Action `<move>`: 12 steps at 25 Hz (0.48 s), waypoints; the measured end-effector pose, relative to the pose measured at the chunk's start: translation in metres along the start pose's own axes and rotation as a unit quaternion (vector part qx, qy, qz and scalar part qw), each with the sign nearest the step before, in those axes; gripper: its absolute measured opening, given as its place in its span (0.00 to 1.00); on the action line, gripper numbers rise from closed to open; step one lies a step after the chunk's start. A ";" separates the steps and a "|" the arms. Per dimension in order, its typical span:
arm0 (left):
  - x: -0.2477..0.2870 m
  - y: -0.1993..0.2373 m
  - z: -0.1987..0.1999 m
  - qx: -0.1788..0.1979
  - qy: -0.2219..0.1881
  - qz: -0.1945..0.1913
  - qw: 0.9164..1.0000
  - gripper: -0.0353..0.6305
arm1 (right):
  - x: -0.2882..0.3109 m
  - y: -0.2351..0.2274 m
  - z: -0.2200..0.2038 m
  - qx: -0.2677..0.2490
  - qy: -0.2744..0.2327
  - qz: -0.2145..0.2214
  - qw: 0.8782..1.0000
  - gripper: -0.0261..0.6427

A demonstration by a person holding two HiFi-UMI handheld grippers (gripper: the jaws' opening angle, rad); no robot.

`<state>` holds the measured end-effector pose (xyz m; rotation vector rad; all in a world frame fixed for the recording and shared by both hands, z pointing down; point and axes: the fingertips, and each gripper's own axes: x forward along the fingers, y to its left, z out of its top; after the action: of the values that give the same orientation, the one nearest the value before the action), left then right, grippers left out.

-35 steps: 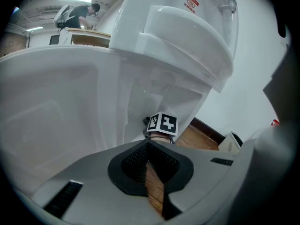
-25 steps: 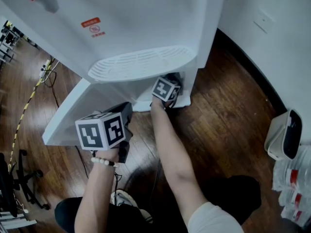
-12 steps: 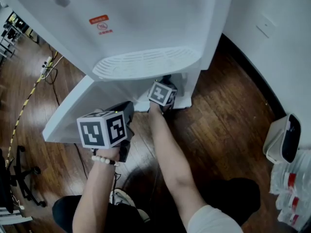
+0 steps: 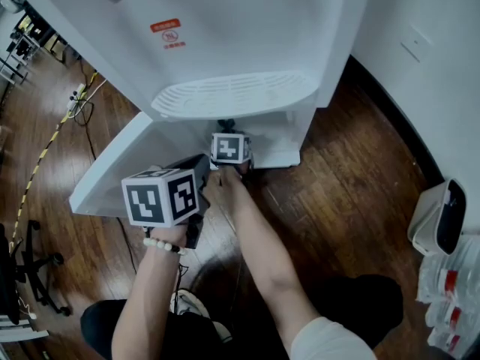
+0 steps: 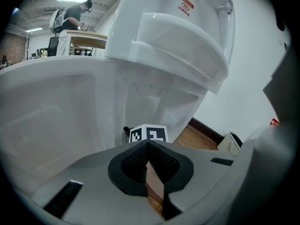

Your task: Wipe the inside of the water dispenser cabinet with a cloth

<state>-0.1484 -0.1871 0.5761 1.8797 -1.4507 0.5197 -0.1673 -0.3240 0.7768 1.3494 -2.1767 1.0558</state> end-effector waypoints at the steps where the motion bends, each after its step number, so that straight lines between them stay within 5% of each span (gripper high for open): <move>1: -0.001 0.000 0.001 0.002 -0.002 0.001 1.000 0.05 | 0.001 0.007 -0.004 0.001 0.008 0.015 1.000 0.11; 6: 0.000 -0.002 0.004 0.002 -0.006 0.000 1.000 0.05 | -0.003 0.040 -0.023 0.036 0.037 0.095 0.994 0.11; 12: 0.004 -0.002 0.005 -0.001 -0.008 0.001 1.000 0.05 | -0.030 -0.051 -0.005 0.004 -0.037 -0.056 0.998 0.11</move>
<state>-0.1456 -0.1928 0.5747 1.8857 -1.4617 0.5063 -0.1082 -0.3154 0.7815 1.5193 -2.1224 0.9889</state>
